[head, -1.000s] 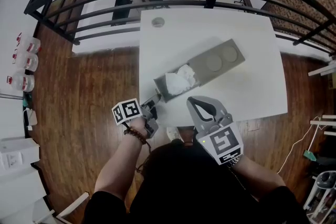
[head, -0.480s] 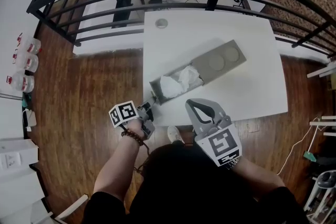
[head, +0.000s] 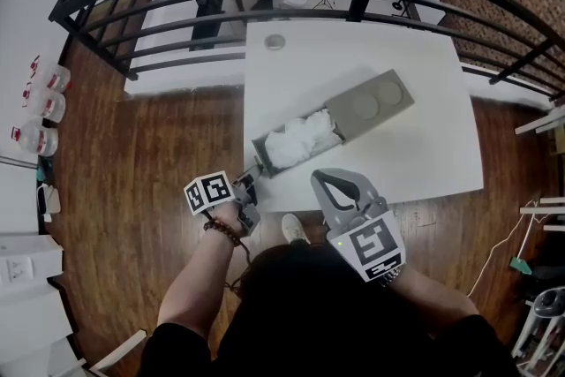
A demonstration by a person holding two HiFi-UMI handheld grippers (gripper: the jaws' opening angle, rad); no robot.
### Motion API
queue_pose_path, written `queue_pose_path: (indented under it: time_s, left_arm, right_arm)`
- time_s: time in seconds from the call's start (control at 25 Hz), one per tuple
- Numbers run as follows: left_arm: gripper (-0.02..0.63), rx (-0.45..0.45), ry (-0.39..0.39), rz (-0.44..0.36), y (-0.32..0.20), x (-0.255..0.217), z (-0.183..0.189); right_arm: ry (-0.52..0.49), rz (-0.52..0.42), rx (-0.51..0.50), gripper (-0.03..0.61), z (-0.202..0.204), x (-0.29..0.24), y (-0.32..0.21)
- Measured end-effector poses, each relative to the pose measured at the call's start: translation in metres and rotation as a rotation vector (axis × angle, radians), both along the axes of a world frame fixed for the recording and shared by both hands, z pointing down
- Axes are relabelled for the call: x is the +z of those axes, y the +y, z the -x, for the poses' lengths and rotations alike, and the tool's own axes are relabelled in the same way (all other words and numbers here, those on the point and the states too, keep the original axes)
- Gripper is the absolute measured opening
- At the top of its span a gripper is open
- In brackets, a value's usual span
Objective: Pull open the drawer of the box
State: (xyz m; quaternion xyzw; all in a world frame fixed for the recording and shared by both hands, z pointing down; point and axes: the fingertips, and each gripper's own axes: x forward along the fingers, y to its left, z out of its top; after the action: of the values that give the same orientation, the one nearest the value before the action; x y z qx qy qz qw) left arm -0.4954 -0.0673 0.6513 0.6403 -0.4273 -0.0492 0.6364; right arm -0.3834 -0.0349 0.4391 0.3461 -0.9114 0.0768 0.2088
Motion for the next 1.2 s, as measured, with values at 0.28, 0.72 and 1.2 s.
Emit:
queue_pose_path:
  time_s: [0.28,0.72,1.2]
  left_arm:
    - [0.13,0.022,-0.144,-0.034,0.003,-0.007,0.018]
    - [0.021,0.15,-0.503,-0.297,0.009,-0.078,0.013]
    - [0.017,0.425,-0.642,-0.669,0.024,-0.178,-0.106]
  right_arm:
    - [-0.012,0.0,0.01,-0.008,-0.001,-0.001,0.004]
    - [-0.019,-0.017,0.07,-0.008,-0.014,-0.008,0.003]
    - [-0.037,-0.031,0.131,-0.008,-0.059,-0.021,-0.003]
